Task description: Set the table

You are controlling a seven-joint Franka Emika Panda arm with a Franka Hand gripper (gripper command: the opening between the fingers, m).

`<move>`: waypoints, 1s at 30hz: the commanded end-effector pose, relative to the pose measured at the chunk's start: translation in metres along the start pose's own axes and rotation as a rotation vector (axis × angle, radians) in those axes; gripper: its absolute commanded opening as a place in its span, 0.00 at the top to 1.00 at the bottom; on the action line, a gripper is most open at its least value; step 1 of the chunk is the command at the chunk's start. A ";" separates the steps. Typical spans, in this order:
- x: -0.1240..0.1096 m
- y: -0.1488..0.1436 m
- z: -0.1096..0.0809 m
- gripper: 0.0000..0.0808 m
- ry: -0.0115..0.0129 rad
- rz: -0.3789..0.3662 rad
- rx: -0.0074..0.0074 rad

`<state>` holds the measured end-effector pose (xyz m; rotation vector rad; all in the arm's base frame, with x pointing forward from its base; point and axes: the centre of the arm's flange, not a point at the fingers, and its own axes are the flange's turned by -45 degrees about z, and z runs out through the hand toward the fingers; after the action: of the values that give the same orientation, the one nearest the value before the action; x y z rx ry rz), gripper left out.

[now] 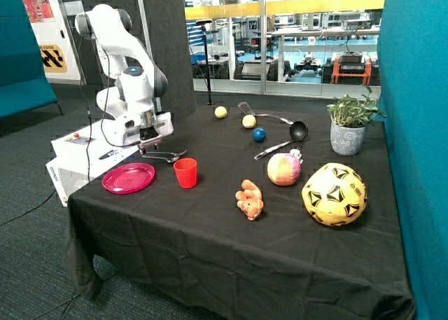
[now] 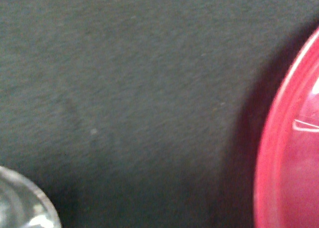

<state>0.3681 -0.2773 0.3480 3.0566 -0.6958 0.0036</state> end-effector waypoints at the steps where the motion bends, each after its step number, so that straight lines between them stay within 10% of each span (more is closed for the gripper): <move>1: 0.010 0.020 0.012 0.55 -0.0037 -0.012 0.0062; 30: -0.001 0.025 0.057 0.54 -0.0036 -0.056 0.0062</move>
<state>0.3609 -0.2999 0.3044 3.0768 -0.6312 -0.0044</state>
